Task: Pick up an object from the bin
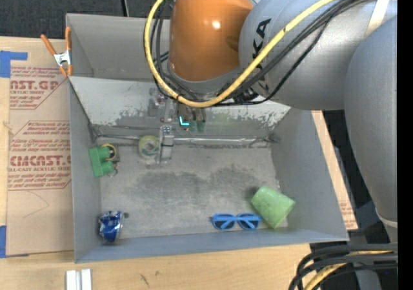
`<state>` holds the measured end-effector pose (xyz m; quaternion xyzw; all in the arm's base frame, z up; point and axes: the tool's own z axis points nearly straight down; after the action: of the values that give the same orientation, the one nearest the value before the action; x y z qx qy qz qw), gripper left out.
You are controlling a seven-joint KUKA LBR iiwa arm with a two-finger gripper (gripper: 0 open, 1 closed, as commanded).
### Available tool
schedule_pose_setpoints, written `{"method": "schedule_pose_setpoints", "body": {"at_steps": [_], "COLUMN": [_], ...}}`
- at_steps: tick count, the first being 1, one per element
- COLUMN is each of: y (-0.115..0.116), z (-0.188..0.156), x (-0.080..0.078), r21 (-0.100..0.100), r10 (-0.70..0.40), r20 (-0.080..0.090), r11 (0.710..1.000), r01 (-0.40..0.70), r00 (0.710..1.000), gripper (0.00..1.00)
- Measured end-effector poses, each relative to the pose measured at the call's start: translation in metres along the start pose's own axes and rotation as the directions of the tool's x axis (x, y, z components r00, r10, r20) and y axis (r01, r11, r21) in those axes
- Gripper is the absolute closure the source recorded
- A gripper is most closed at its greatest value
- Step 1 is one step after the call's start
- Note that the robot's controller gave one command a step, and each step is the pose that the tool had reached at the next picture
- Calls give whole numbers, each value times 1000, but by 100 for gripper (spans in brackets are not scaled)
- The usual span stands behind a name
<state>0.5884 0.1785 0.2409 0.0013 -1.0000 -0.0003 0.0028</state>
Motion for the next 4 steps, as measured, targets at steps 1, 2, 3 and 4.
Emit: {"method": "schedule_pose_setpoints", "body": {"at_steps": [1,2,3,4], "y": [5,57,68,65], "z": [148,151,173,171], "x": [36,101,78,79], "r21": [1,0,0,6], "r10": [-11,-125,-94,-92], "r20": [-2,1,5,-1], "r11": [1000,992,996,996], "r01": [11,125,94,92], "r00": [1000,992,996,996], "gripper": [0,0,0,100]}}
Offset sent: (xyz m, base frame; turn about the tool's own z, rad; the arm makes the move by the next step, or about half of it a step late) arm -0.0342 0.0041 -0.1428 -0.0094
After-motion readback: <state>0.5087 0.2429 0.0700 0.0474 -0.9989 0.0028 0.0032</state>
